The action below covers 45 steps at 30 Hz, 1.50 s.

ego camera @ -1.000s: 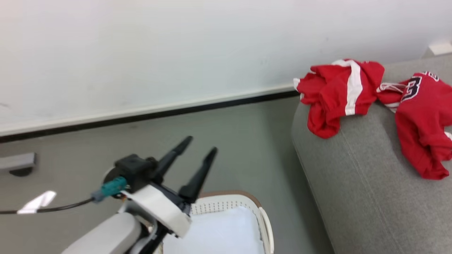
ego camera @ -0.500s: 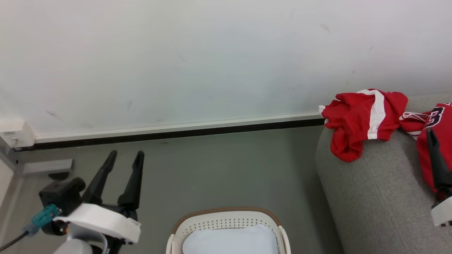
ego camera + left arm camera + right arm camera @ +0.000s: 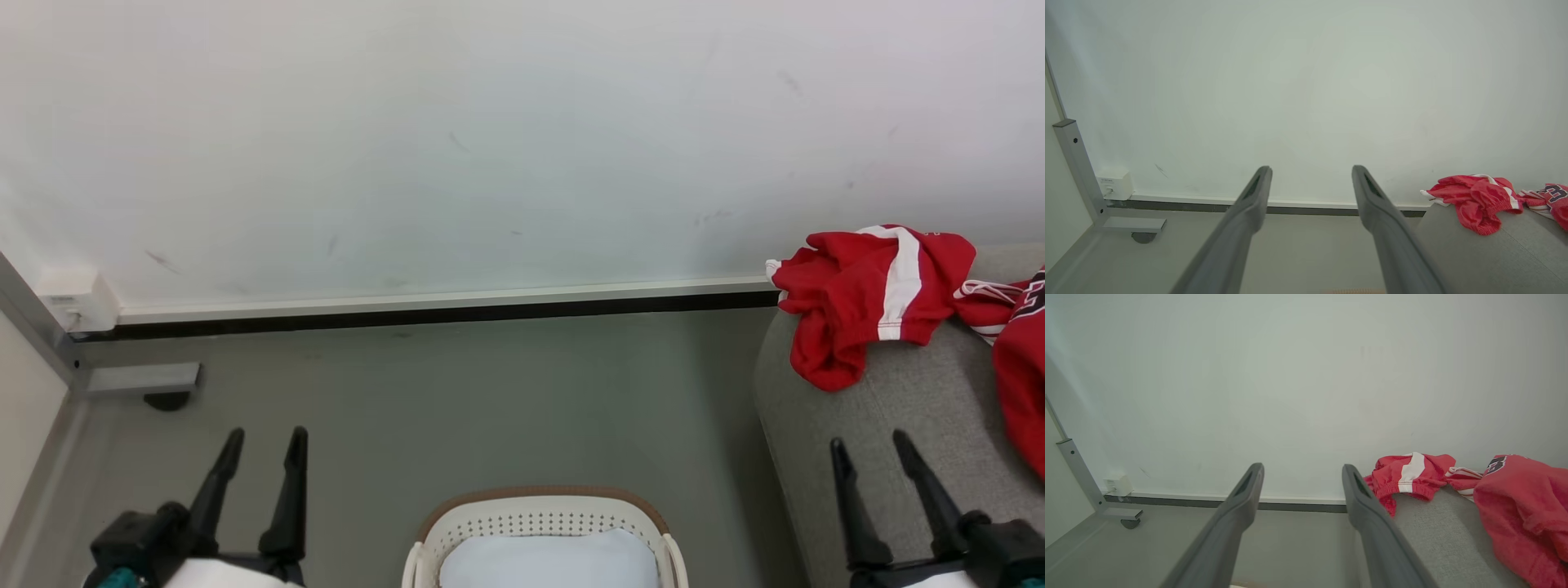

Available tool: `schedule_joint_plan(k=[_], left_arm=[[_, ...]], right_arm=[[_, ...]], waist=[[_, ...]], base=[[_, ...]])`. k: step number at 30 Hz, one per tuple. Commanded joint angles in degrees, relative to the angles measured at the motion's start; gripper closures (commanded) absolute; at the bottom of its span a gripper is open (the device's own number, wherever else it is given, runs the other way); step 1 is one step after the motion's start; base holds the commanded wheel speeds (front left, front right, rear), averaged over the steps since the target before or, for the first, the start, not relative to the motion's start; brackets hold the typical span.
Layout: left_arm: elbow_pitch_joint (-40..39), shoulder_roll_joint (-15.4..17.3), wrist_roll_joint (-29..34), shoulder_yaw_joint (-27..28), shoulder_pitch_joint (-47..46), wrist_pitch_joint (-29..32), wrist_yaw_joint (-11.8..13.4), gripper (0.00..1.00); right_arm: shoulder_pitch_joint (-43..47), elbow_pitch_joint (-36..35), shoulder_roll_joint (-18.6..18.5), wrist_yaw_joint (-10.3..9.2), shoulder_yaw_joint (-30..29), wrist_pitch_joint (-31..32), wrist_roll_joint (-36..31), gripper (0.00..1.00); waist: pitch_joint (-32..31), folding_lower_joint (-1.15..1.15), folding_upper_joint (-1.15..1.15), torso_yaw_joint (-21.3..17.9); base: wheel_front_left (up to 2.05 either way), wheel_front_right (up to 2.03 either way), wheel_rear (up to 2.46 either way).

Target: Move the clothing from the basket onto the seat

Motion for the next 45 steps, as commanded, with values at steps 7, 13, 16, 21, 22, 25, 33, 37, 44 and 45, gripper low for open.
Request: schedule_joint_plan(k=[7,13,16,21,22,25,33,37,44,45], left_arm=[[4.2,-5.0,5.6,5.3,2.4,0.0,-5.5,0.0],[5.9,-7.2,8.4,8.1,1.8,0.0,-8.1,0.0],[6.4,-8.0,8.8,8.9,1.7,0.0,-8.8,0.0],[7.3,-8.9,9.2,9.6,1.4,0.0,-9.6,0.0],[7.5,-9.1,9.1,9.7,1.3,0.0,-9.7,0.0],[7.9,-9.3,9.3,9.9,0.9,0.0,-10.0,0.0],[7.3,-9.6,9.4,10.3,0.7,0.0,-10.3,0.0],[7.1,-9.6,9.6,10.5,1.0,0.0,-10.3,0.0],[8.7,-10.6,6.6,9.9,1.4,0.7,-10.2,1.0],[8.8,-10.7,5.5,10.0,1.3,1.1,-10.2,1.0]], right_arm=[[-0.6,5.6,-0.2,-0.12,4.4,-2.7,0.0,0.0],[-2.2,6.8,-0.2,-0.12,5.1,-3.2,-0.1,0.0],[-2.7,7.1,-0.1,-0.12,5.2,-3.4,-0.3,0.0],[-2.8,7.6,0.0,-0.12,5.4,-3.6,-0.4,0.0],[-2.8,7.7,0.0,-0.12,5.4,-3.6,-0.4,0.0],[-2.9,7.9,0.1,-0.12,5.6,-3.6,-0.3,0.0],[-3.1,8.1,0.3,-0.12,5.3,-3.6,-0.4,0.0],[-3.2,7.8,0.3,-0.12,5.0,-3.6,-0.6,0.0],[-1.6,8.9,1.1,0.01,5.0,-2.7,2.2,1.0],[-1.7,8.8,1.1,0.01,4.8,-2.4,3.3,1.0]], waist=[[0.0,0.0,0.0,0.1],[-0.3,0.0,0.0,-0.1],[-0.4,0.0,0.0,-0.1],[-0.5,0.0,0.0,0.0],[-0.5,0.0,0.0,0.0],[-0.4,0.0,0.0,0.1],[-0.2,0.0,0.0,-0.3],[0.0,0.0,0.0,-0.5],[0.1,0.01,0.0,-0.5],[0.1,0.01,0.0,-0.5]], base=[[0.0,0.0,0.0],[0.0,0.0,0.0],[0.0,0.0,0.0],[0.0,0.0,0.0],[0.0,0.0,0.0],[0.0,0.0,0.0],[0.0,0.0,0.0],[0.0,0.0,0.0],[0.0,0.0,0.0],[0.0,0.0,0.0]])
